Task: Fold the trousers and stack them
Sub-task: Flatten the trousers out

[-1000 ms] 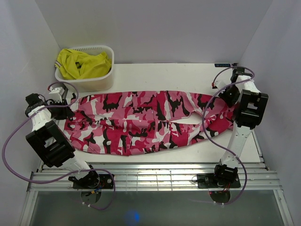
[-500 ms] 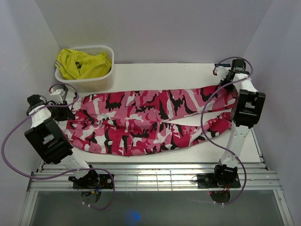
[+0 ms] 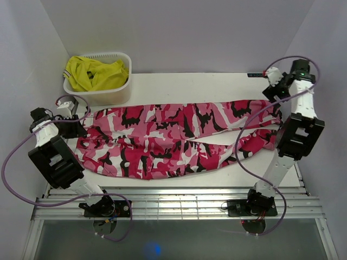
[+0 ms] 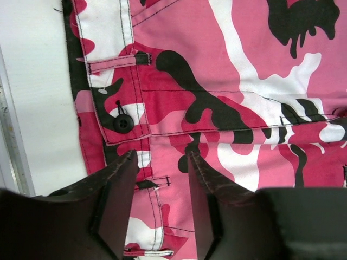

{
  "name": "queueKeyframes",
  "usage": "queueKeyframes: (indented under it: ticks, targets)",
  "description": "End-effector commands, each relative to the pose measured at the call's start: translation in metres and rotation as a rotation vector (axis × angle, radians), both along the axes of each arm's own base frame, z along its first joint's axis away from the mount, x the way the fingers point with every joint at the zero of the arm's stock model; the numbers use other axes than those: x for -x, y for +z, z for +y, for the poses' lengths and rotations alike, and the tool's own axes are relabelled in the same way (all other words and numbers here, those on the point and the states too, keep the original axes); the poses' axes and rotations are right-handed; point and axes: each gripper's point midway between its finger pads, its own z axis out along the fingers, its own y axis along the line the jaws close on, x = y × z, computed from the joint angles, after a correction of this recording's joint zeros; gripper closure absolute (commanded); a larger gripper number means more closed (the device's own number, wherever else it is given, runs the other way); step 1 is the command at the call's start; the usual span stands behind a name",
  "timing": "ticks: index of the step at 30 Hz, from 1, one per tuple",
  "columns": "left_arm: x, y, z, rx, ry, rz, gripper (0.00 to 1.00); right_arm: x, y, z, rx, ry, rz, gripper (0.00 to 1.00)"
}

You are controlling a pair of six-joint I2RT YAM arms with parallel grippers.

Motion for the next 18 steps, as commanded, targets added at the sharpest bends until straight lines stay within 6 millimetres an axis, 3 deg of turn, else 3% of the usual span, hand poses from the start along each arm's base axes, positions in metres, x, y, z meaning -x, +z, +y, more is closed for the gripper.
queueKeyframes:
  ticks: [1,2,3,4,7,10,13,18]
  targets:
    - [-0.001,0.020,-0.010,0.022,-0.022,-0.048,0.45,0.102,0.014,-0.002,-0.292,-0.113,0.158,0.07]
    - [0.002,0.021,-0.013,0.024,-0.025,-0.051,0.44,0.118,0.014,-0.001,-0.338,-0.142,0.168,0.07]
    - [0.003,0.021,-0.015,0.031,-0.026,-0.051,0.43,0.139,-0.003,0.011,-0.446,-0.169,0.227,0.06]
    - [0.004,0.021,-0.017,0.036,-0.028,-0.051,0.41,0.154,-0.009,0.004,-0.491,-0.217,0.243,0.06]
    - [0.007,0.023,-0.022,0.055,-0.035,-0.051,0.37,0.183,-0.032,0.012,-0.621,-0.278,0.266,0.05]
    - [0.006,0.032,-0.025,0.061,-0.043,-0.069,0.36,0.193,-0.048,0.015,-0.682,-0.322,0.245,0.05]
    - [0.005,0.040,-0.027,0.062,-0.049,-0.088,0.36,0.194,-0.057,0.018,-0.703,-0.343,0.217,0.05]
    - [0.007,0.046,-0.027,0.049,-0.050,-0.092,0.35,0.195,-0.090,0.022,-0.731,-0.393,0.220,0.06]
